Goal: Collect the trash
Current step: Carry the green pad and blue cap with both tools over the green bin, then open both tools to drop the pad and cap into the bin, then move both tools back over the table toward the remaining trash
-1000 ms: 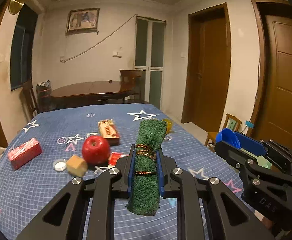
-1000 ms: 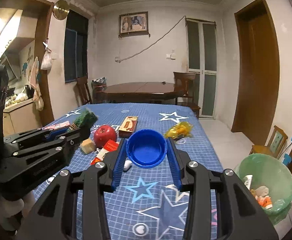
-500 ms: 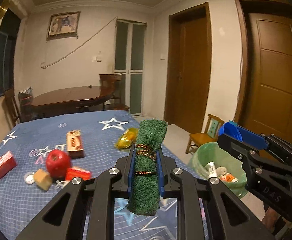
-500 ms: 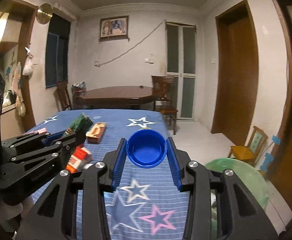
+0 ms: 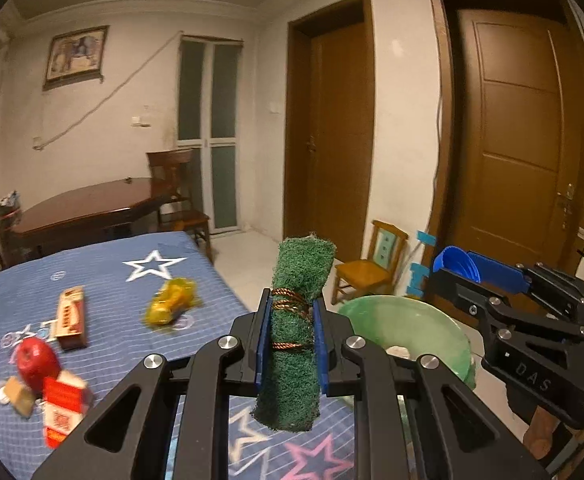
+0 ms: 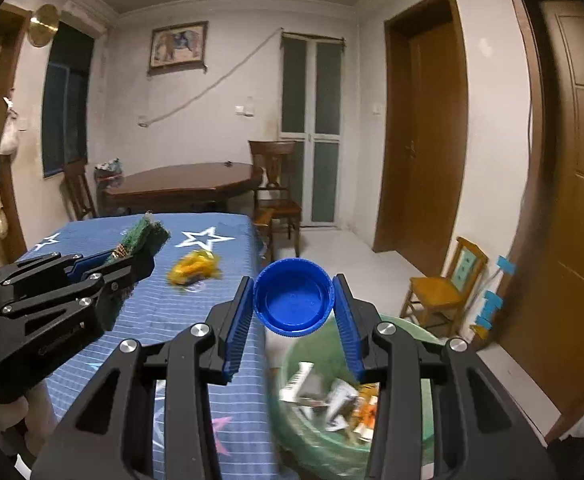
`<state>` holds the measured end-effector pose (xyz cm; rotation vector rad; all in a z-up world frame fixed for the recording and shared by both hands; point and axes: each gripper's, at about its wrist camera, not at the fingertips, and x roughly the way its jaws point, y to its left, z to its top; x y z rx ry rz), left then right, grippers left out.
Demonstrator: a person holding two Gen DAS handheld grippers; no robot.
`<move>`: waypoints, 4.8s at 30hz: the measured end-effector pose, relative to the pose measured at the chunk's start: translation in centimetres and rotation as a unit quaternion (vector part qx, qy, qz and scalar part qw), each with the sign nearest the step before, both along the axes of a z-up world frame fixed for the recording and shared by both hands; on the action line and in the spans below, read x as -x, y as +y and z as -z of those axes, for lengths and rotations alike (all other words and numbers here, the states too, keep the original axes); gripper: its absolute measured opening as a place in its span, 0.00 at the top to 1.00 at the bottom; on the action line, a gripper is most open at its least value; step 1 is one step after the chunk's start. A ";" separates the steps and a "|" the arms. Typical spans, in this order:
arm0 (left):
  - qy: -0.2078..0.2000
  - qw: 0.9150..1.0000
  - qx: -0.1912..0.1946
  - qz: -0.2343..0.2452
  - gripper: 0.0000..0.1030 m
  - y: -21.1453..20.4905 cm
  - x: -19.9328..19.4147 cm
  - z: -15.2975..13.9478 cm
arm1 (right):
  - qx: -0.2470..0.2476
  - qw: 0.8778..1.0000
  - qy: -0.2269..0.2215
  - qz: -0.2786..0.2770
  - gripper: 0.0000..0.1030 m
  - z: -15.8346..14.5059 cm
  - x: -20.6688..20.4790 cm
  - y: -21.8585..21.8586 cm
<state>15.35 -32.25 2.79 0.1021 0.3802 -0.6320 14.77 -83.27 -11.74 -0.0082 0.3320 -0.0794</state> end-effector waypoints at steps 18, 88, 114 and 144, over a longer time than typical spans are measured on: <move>0.096 0.989 -0.066 0.088 0.81 -14.1 -6.1 6.6 | -0.063 0.989 0.129 0.026 0.63 5.7 -4.7 -10.0; 0.132 0.980 -0.114 0.091 0.30 -18.1 -9.9 12.5 | -0.106 0.981 0.158 0.029 0.41 7.5 -5.9 -14.1; 0.124 0.986 -0.090 -0.065 0.30 10.2 -7.5 10.2 | -0.095 0.983 0.087 -0.134 0.17 6.1 -2.4 2.1; 0.173 0.972 -0.073 -0.142 0.29 36.0 -14.5 11.6 | -0.083 0.948 0.178 -0.249 0.16 9.0 -5.3 16.7</move>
